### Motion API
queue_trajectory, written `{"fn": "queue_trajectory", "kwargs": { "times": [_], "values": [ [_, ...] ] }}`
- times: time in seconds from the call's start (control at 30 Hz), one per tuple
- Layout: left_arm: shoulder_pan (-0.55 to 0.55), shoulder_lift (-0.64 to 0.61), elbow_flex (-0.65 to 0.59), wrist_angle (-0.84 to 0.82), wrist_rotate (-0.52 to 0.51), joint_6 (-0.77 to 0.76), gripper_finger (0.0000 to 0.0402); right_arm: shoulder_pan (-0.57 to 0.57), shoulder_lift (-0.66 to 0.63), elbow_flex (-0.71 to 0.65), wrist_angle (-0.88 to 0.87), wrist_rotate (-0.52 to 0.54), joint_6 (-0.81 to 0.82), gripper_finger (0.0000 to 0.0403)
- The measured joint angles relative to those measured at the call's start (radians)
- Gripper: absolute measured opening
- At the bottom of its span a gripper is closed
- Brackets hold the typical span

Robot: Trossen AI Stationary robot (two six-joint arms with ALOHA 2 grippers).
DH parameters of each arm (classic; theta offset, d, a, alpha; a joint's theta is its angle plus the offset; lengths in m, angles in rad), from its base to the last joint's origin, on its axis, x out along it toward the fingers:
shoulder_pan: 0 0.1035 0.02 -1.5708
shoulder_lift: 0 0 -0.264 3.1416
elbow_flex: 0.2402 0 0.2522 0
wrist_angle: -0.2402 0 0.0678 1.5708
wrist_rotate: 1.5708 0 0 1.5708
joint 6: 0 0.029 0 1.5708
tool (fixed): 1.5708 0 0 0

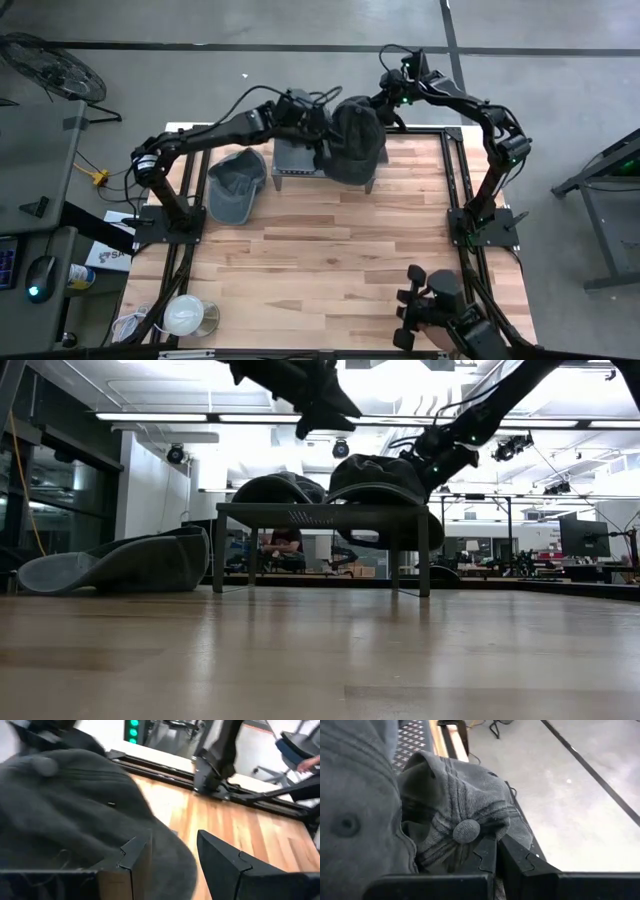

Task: Pick & Place hat
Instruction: Adjust the black cap on the shelf

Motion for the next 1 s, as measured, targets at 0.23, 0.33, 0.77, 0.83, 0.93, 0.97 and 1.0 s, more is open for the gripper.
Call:
{"fn": "queue_trajectory", "kwargs": {
  "times": [0.23, 0.33, 0.77, 0.83, 0.93, 0.97, 1.0],
  "values": [
    [-0.070, 0.061, -0.001, -0.011, -0.066, 0.023, 0.0156, 0.012, -0.001, 0.030, 0.004, 0.046, 0.049, 0.0001],
    [-0.080, 0.092, -0.001, -0.004, -0.079, 0.016, 0.0156, 0.017, -0.001, 0.031, 0.001, 0.051, 0.052, 0.0000],
    [-0.084, 0.161, 0.001, -0.088, -0.231, -0.011, 0.0156, 0.024, -0.023, 0.030, -0.003, 0.127, 0.092, 0.0000],
    [-0.084, 0.160, 0.001, -0.099, -0.250, -0.011, 0.0156, 0.023, -0.043, 0.030, 0.002, 0.130, 0.091, 0.0000],
    [-0.084, 0.160, 0.001, -0.104, -0.264, -0.011, 0.0156, 0.023, -0.071, 0.030, 0.003, 0.160, 0.089, 0.0000],
    [-0.084, 0.160, 0.001, -0.106, -0.266, -0.011, 0.0156, 0.023, -0.081, 0.030, 0.003, 0.164, 0.087, 0.0000],
    [-0.084, 0.160, 0.001, -0.107, -0.266, -0.012, 0.0156, 0.023, -0.093, 0.030, 0.003, 0.164, 0.086, 0.0000]
  ]
}}
